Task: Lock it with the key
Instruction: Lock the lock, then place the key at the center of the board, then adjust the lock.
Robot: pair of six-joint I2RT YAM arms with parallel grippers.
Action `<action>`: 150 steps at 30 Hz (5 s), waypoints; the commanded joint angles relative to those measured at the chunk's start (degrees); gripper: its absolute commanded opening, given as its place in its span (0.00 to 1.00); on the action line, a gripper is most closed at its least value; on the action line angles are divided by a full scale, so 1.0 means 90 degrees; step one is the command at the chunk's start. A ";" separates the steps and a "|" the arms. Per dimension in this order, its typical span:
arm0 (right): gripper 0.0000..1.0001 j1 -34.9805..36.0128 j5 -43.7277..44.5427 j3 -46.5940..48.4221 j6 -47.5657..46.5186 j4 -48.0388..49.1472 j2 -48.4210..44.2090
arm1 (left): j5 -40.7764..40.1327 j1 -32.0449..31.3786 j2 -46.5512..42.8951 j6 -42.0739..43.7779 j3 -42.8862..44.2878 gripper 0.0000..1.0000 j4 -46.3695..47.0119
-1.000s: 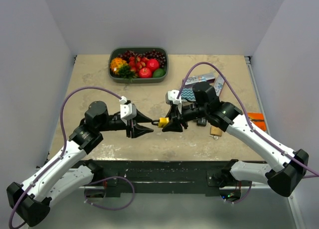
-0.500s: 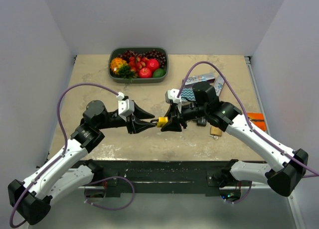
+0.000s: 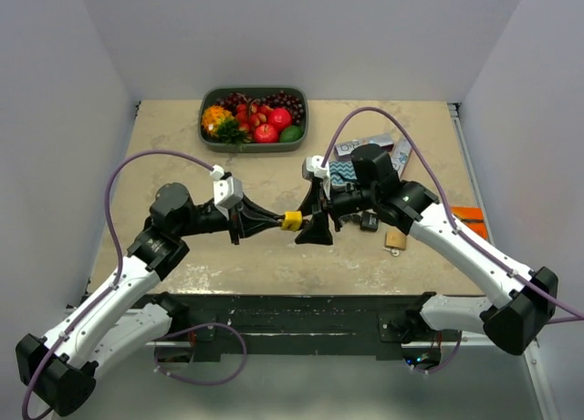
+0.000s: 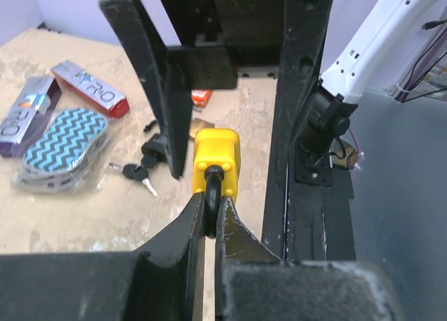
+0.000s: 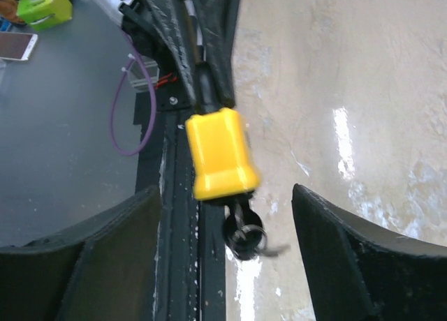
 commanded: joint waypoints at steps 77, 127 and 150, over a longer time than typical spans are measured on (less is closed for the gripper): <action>0.00 0.1384 0.3255 0.3084 0.2890 0.3907 0.5592 | -0.1199 0.6073 0.0975 -0.1034 0.1956 0.00 -0.3378; 0.99 0.0553 0.1273 -0.1426 -0.3749 0.1466 -0.2098 | 0.4338 0.2501 0.1425 0.1261 0.1946 0.00 -0.3868; 0.92 0.1804 0.1752 -0.1718 -0.5349 0.1134 -0.2372 | 0.4016 0.0820 0.1620 -0.0067 0.1604 0.00 -0.1865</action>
